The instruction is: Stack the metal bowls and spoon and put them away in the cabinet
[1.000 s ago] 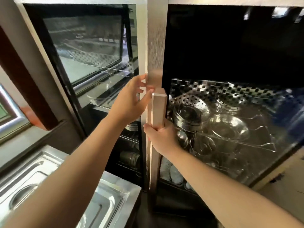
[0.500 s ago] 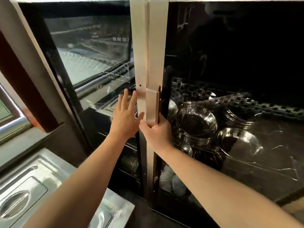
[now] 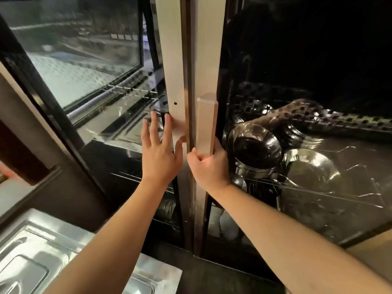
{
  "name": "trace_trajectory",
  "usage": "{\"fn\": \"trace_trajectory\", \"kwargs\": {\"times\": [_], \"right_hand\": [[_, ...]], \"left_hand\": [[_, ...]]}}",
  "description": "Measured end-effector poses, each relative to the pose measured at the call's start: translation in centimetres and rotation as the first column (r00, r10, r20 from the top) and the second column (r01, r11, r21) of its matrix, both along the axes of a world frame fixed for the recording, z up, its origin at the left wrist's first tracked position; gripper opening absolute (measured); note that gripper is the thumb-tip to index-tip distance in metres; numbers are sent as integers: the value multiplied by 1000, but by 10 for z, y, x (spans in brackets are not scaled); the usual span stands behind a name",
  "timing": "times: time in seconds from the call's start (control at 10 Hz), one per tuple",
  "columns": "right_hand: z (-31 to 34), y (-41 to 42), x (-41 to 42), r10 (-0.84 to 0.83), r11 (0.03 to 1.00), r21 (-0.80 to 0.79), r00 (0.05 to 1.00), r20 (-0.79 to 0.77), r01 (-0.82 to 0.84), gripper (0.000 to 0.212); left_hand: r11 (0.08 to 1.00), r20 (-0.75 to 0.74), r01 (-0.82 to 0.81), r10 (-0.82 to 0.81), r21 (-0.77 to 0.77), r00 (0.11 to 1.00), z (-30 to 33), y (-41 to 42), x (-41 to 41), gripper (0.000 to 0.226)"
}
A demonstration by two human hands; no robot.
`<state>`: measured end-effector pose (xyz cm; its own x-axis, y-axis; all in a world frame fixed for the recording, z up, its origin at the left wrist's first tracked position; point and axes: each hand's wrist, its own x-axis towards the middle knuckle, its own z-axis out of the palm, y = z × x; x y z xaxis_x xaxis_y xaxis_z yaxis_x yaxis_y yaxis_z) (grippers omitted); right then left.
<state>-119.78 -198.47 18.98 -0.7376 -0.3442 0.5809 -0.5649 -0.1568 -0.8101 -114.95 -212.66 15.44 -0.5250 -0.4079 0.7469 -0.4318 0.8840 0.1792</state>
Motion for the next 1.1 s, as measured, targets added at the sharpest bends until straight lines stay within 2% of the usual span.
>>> {"fn": "trace_trajectory", "kwargs": {"times": [0.1, 0.2, 0.4, 0.6, 0.7, 0.8, 0.9, 1.0, 1.1], "right_hand": [[-5, -6, -6, -21, 1000, -18, 999, -38, 21, 32], [-6, -8, -8, -31, 999, -30, 998, -57, 29, 30], [-12, -7, -11, -63, 998, -2, 994, -84, 63, 36], [-5, 6, 1, -33, 992, 119, 996, -88, 44, 37], [5, 16, 8, 23, 975, 221, 1000, 0, -23, 34], [19, 29, 8, 89, 906, 401, 988, 126, -133, 28], [41, 50, 13, 63, 815, 565, 989, 134, -128, 25], [75, 80, 19, -1, 776, 629, 998, 59, -36, 46], [109, 116, 31, -47, 780, 621, 997, -67, 79, 51]], "left_hand": [[1000, -34, 12, -13, -18, 999, -3, -2, -4, 68], [1000, -43, 14, -15, -18, 999, -4, -2, -4, 68], [997, -1, 29, -29, 70, 1000, 8, 8, 3, 72], [975, 44, 59, -70, 213, 997, 28, 16, 20, 79], [964, 50, 83, -99, 253, 994, 42, 24, 32, 74], [944, 40, 129, -148, 303, 988, 60, 34, 44, 62], [918, 17, 218, -237, 331, 971, 81, 48, 59, 42], [894, -48, 332, -334, 300, 941, 111, 65, 75, 26], [802, -95, 489, -488, 342, 867, 139, 85, 94, 19]]}}
